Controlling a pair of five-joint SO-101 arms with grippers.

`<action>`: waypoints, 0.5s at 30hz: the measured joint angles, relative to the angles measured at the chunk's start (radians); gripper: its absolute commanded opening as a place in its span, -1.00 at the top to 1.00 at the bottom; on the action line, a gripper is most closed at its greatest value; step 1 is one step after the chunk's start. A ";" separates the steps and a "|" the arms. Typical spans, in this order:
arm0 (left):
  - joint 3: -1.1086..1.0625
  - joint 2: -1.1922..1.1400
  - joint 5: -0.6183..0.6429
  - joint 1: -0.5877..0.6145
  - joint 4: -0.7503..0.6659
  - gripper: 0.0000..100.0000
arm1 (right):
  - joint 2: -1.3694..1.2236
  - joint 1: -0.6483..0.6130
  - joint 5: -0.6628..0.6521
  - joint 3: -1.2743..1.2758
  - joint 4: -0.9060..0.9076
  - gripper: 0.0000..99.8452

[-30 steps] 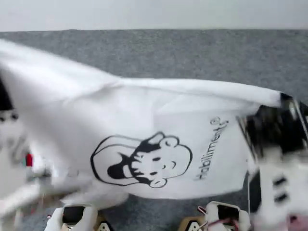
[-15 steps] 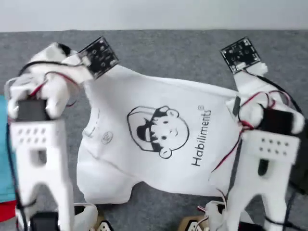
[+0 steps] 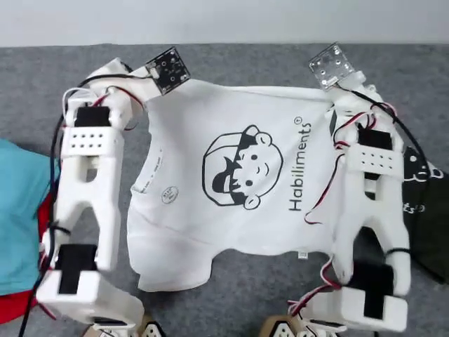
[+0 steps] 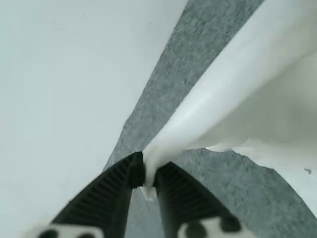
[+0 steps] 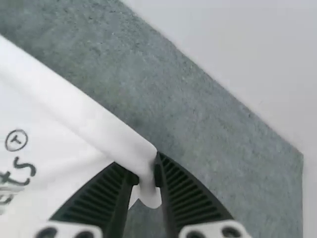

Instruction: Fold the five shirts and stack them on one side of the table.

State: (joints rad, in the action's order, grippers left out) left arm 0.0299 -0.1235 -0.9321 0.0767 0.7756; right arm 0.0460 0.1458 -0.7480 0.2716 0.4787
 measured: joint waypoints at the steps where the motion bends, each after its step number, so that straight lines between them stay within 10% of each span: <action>1: 0.031 -0.021 0.000 0.000 -0.002 0.99 | -0.011 0.000 0.000 0.000 -0.017 0.98; 15: 0.279 -0.072 0.000 -0.008 0.230 0.99 | -0.101 -0.071 0.000 -0.051 -0.101 0.98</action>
State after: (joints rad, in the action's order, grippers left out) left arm 0.3092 -0.1956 -0.9321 0.0690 1.0058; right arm -0.0552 0.0752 -0.7480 0.2209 0.3775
